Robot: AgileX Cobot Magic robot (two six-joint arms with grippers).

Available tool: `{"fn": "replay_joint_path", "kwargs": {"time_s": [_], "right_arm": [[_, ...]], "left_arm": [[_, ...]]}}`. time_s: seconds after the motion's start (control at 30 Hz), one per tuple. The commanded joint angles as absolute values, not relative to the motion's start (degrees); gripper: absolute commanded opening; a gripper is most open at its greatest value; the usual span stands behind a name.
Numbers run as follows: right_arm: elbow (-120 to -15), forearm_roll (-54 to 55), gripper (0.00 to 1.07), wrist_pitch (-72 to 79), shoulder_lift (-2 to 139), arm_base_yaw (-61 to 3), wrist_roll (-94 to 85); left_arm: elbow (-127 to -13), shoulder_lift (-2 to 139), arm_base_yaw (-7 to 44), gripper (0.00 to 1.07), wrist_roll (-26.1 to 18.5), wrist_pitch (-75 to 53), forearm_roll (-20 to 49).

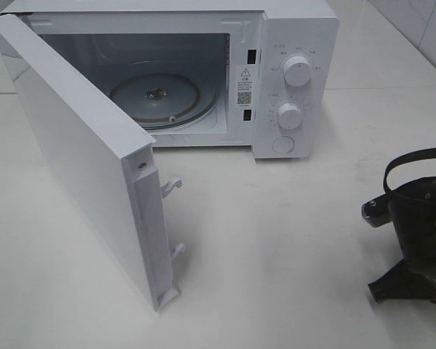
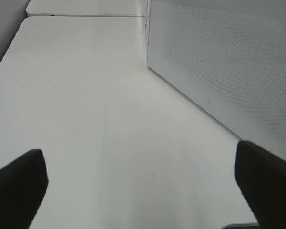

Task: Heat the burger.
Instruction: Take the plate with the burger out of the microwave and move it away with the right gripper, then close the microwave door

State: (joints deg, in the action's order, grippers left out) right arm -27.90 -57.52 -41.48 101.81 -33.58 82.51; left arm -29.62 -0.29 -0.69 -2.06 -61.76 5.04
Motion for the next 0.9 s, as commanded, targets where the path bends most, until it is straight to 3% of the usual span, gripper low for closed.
{"fn": "replay_joint_path", "kwargs": {"time_s": [0.03, 0.07, 0.23, 0.63, 0.9], "right_arm": [[-28.5, -57.5, 0.24, -43.4, 101.9, -33.5, 81.4], [-29.1, -56.2, 0.31, -43.5, 101.9, -33.5, 79.2], [-30.0, -52.8, 0.43, -43.1, 101.1, -33.5, 73.6], [-30.0, -45.8, 0.49, -45.0, 88.6, -33.5, 60.5], [-30.0, -35.0, 0.73, -44.8, 76.0, -33.5, 45.5]], "left_arm": [[-29.6, -1.3, -0.7, 1.0, -2.0, -61.4, 4.8], [-29.6, -1.3, -0.7, 1.0, -2.0, -61.4, 4.8], [-29.6, -1.3, -0.7, 1.0, -2.0, -61.4, 4.8], [-29.6, -1.3, -0.7, 1.0, -2.0, -61.4, 4.8], [-29.6, -1.3, -0.7, 1.0, -2.0, -61.4, 4.8]]}}
